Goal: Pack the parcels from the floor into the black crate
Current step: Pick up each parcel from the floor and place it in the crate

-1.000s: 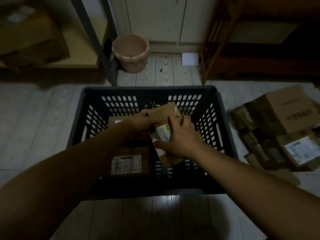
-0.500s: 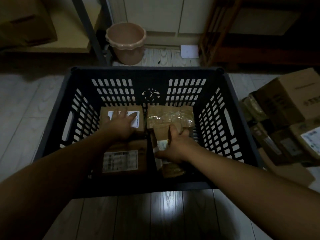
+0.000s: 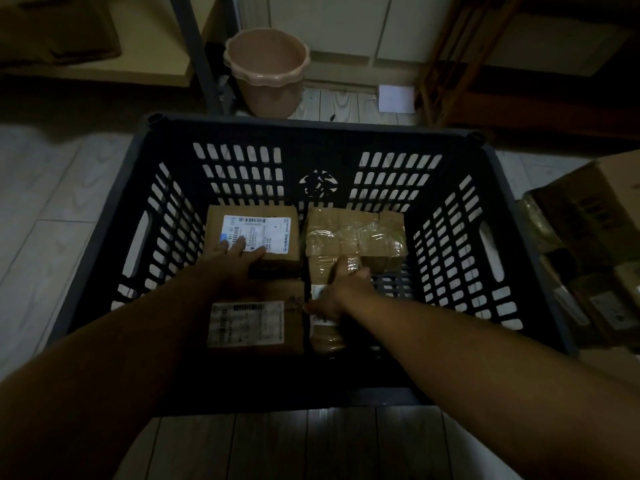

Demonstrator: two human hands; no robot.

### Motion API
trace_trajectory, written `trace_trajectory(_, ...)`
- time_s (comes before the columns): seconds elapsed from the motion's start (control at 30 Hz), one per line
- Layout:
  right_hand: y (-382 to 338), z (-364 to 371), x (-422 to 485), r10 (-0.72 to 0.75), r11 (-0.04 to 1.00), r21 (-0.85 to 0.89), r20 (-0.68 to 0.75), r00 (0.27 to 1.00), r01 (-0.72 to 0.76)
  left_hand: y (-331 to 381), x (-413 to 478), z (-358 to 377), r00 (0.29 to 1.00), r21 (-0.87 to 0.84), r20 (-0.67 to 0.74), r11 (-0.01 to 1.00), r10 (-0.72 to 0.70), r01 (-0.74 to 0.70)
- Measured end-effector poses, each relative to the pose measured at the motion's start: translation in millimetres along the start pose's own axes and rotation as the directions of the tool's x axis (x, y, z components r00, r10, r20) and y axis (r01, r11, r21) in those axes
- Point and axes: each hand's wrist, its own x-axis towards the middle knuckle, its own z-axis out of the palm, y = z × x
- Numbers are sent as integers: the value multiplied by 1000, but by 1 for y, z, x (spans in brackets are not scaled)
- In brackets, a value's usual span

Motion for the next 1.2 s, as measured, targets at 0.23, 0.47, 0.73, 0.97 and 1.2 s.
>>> trace_trajectory(0.23,7,19,0,-135,968,-205,72,988,147,1,11,8,1000,-23,5,999,-29,29)
trace_trajectory(0.47,6,-29,-32,-67,984,-159,87,994,80,11,-31,-40,999,-122,52,992,-7,13)
trace_trajectory(0.73,27,-176,-227,-202,977,46,-103,974,208,28,-233,-176,998,-296,27,954,61,-51)
trace_trajectory(0.97,56,-276,-441,-410,912,-130,-291,865,388,49,-463,-295,994,-446,-103,892,29,-72)
trace_trajectory(1.2,96,-339,-569,-442,896,-276,-477,760,348,65,-594,-379,966,-467,-246,883,-81,-45)
